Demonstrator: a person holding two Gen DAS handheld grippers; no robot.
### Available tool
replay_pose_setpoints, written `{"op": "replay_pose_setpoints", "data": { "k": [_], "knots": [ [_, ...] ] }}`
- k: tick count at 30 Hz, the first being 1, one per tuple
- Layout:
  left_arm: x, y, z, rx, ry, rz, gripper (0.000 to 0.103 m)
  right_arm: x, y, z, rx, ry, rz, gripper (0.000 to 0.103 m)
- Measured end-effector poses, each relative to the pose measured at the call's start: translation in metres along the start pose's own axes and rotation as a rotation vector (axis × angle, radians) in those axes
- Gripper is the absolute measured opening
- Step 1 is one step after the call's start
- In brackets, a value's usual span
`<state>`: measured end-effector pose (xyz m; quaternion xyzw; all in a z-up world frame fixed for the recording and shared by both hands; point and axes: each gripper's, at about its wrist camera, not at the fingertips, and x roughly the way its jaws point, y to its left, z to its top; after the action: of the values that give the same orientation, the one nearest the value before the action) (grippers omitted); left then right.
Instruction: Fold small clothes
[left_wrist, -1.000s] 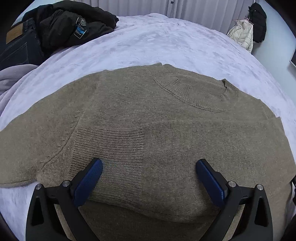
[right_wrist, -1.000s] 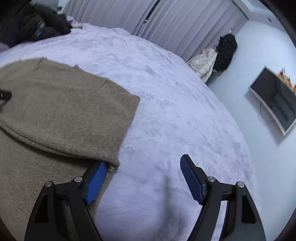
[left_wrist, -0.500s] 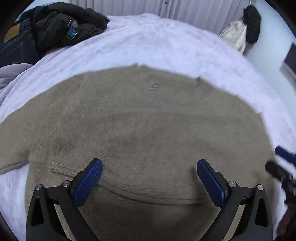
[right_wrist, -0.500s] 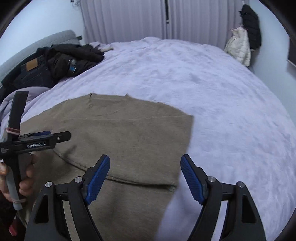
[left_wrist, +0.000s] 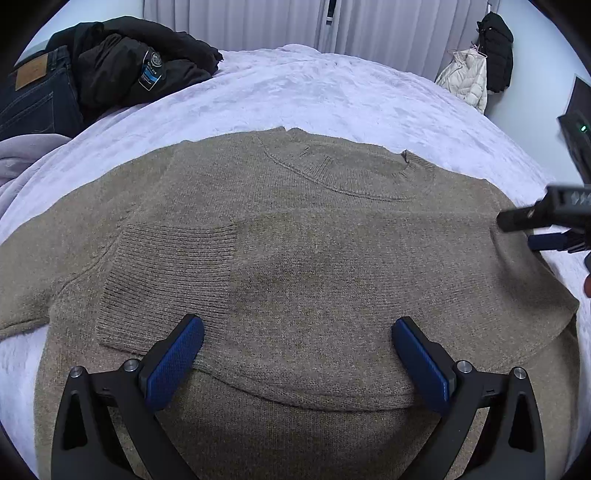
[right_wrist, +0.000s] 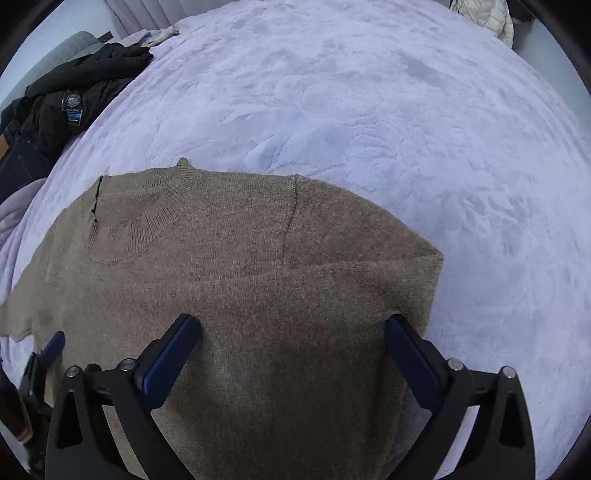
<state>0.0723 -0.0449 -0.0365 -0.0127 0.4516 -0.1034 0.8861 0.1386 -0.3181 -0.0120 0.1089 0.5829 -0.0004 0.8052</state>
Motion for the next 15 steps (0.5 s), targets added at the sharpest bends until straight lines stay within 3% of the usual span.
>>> {"op": "replay_pose_setpoints", "data": {
  "k": [4,7,10,12,15],
  "knots": [
    [-0.001,0.001,-0.001,0.000,0.001,0.000,0.103,-0.019,0.004,-0.010,0.024,-0.068,0.077,0.102],
    [-0.003,0.002,0.000,0.001,0.010,-0.001,0.103,-0.004,0.011,-0.033,0.001,-0.022,-0.025,0.102],
    [-0.018,0.008,0.005,-0.011,0.025,0.005,0.103,-0.014,0.038,-0.078,-0.146,-0.095,-0.173,0.102],
    [-0.037,0.019,0.009,-0.062,-0.023,-0.002,0.103,-0.025,0.057,-0.105,-0.236,-0.148,-0.269,0.102],
    [-0.045,0.031,0.019,-0.110,-0.053,0.029,0.103,-0.042,0.070,-0.119,-0.251,-0.203,-0.289,0.102]
  ]
}}
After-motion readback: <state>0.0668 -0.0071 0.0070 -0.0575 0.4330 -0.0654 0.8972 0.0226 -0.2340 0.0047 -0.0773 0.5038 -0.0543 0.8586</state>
